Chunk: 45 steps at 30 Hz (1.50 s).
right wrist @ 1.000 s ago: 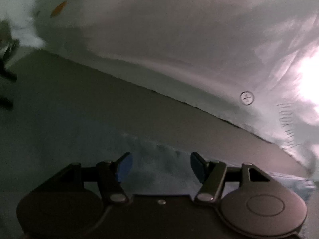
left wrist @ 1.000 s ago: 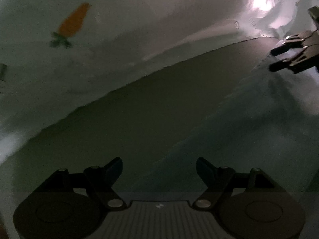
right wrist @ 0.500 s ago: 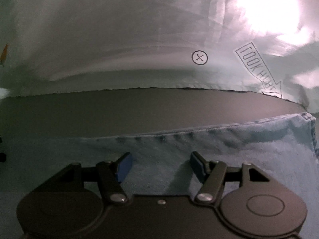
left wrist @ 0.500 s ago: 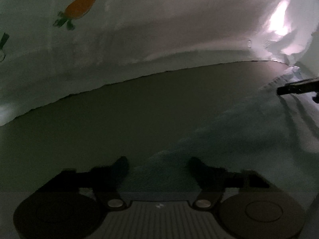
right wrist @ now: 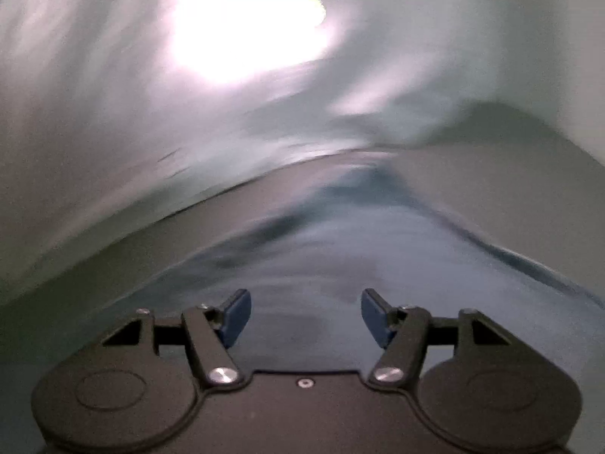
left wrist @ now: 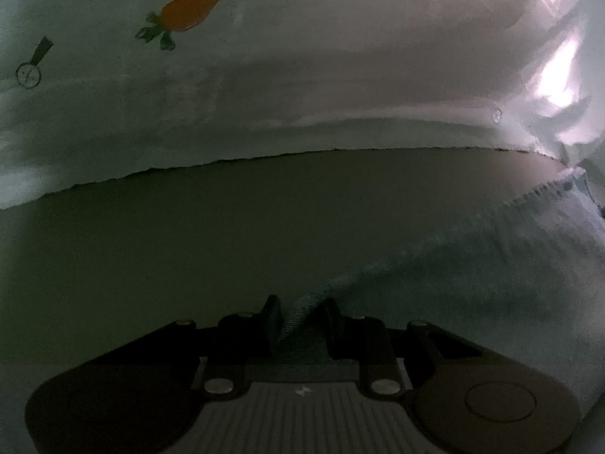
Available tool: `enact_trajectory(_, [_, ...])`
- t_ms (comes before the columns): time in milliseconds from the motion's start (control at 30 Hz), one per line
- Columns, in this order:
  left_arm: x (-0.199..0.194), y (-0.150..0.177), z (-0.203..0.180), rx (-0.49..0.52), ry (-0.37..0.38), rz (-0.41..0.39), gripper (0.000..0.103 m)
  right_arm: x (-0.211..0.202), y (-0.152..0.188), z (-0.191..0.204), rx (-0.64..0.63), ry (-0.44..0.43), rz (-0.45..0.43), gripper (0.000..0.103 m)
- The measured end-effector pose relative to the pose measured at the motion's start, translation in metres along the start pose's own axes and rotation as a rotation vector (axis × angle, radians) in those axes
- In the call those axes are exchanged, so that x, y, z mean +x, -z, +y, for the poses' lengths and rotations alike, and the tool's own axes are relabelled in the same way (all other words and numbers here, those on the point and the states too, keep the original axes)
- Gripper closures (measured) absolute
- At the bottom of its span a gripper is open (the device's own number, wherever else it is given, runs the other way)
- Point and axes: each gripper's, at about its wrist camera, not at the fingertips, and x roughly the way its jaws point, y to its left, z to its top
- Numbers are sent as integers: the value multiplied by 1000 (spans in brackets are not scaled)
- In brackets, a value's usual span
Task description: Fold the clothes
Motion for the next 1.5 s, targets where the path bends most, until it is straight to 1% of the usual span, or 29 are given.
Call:
enact_trajectory(67, [0, 0, -1, -9, -7, -3, 77, -21, 6, -37, 143, 81, -43, 37])
enact_trajectory(133, [0, 0, -2, -17, -17, -5, 77, -38, 17, -64, 238, 171, -79, 36])
enact_trajectory(167, [-1, 0, -2, -22, -20, -5, 77, -42, 22, -71, 259, 196, -78, 34])
enact_trajectory(200, [-1, 0, -3, -26, -23, -6, 77, -46, 27, -79, 280, 221, -78, 29])
enact_trajectory(267, [-1, 0, -3, -34, -29, -7, 78, -53, 36, -92, 318, 269, -75, 28])
enact_trajectory(367, [-1, 0, -6, -33, -38, -4, 78, -44, 42, -95, 338, 313, -60, 30])
enact_trajectory(400, [-1, 0, -7, -33, -42, -5, 78, -42, 43, -96, 345, 315, -71, 34])
enact_trajectory(433, [-1, 0, -8, -34, -45, -6, 78, -41, 41, -96, 344, 309, -86, 77])
enact_trajectory(467, [-1, -1, -8, -38, -49, -7, 80, -44, 34, -92, 324, 286, -111, 90])
enact_trajectory(500, [-2, -2, -9, -41, -52, -8, 80, -46, 27, -87, 305, 263, -136, 98])
enact_trajectory(600, [-4, -8, -8, -55, -56, -15, 87, -55, 6, -75, 245, 193, -211, 100])
enact_trajectory(633, [-7, -12, -8, -62, -55, -31, 96, -57, -1, -71, 225, 169, -236, 100])
enact_trajectory(700, [-19, -19, -7, -86, -84, -92, 103, -63, -15, -62, 184, 122, -285, 100])
enact_trajectory(767, [-27, -25, -5, -109, -122, -140, 103, -67, -27, -55, 148, 88, -330, 100])
enact_trajectory(800, [-23, -28, 0, -128, -130, -134, 103, -63, -25, -56, 138, 116, -323, 100])
enact_trajectory(900, [-8, -27, 7, -160, -121, -83, 103, -23, -12, -68, 89, 258, -165, 88])
enact_trajectory(967, [-9, -25, 6, -161, -124, -70, 101, -14, 0, -79, 84, 319, -69, 84])
enact_trajectory(1000, [-17, -24, 6, -167, -110, -85, 100, -14, 5, -85, 89, 340, -40, 71])
enact_trajectory(1033, [-26, -22, 5, -178, -101, -98, 97, -25, 7, -90, 113, 339, -59, 50])
enact_trajectory(1067, [-35, -20, 4, -190, -91, -111, 93, -36, 10, -95, 135, 340, -76, 44])
enact_trajectory(1100, [-45, -15, 2, -198, -96, -115, 89, -47, 12, -101, 153, 337, -89, 43])
enact_trajectory(1133, [-56, -11, 1, -206, -101, -119, 83, -59, 15, -106, 171, 319, -93, 42])
enact_trajectory(1200, [-83, 5, -4, -228, -113, -128, 75, -80, 24, -117, 217, 257, -82, 39])
enact_trajectory(1267, [-114, 27, -8, -277, -118, -134, 55, -104, 36, -129, 269, 178, -69, 32])
enact_trajectory(1300, [-133, 42, -9, -308, -113, -144, 49, -117, 45, -135, 292, 128, -62, 26])
enact_trajectory(1333, [-150, 57, -12, -334, -109, -153, 37, -130, 55, -139, 315, 79, -54, 19])
enact_trajectory(1367, [-167, 75, -15, -365, -112, -163, 25, -143, 66, -143, 333, 30, -45, 18])
enact_trajectory(1433, [-200, 109, -19, -421, -119, -180, 16, -165, 90, -150, 357, -51, -22, 14])
enact_trajectory(1500, [-228, 143, -25, -460, -126, -180, 15, -183, 111, -152, 364, -97, 3, 12])
